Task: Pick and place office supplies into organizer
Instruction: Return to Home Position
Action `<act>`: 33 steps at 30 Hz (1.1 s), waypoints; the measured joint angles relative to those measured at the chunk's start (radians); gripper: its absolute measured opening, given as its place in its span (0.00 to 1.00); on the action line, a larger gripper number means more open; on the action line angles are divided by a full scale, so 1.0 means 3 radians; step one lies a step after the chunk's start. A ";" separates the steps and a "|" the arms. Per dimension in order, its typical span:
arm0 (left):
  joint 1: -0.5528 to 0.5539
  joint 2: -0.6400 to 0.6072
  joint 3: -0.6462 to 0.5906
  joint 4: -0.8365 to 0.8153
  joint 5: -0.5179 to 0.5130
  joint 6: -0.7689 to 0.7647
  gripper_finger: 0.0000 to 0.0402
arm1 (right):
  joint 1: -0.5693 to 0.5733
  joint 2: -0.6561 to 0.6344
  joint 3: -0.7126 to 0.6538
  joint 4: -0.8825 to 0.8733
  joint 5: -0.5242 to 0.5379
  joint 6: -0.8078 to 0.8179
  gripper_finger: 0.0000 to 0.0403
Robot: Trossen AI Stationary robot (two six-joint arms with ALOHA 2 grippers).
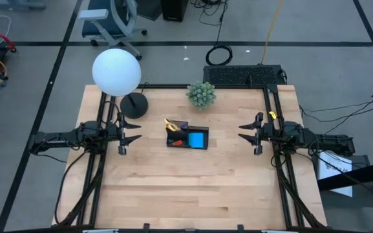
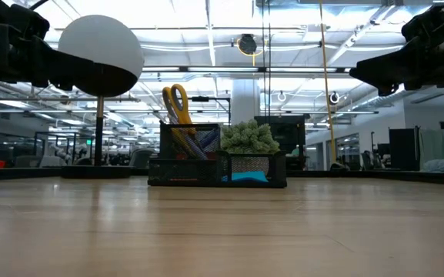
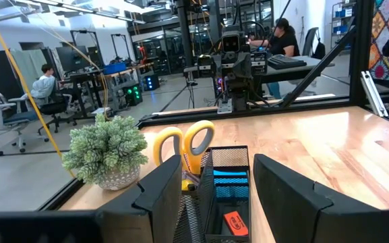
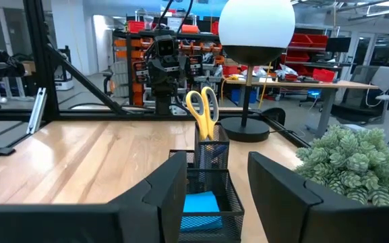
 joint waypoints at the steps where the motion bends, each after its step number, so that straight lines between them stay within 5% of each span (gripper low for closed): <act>1: 0.0000 0.0001 0.0000 0.0000 0.0000 0.0001 0.48 | 0.0000 -0.0001 0.0000 0.0001 0.0000 0.0000 0.38; 33: 0.0000 0.0002 -0.0009 0.0160 -0.0008 0.0001 0.48 | 0.0000 0.0000 0.0000 0.0001 0.0000 0.0000 0.38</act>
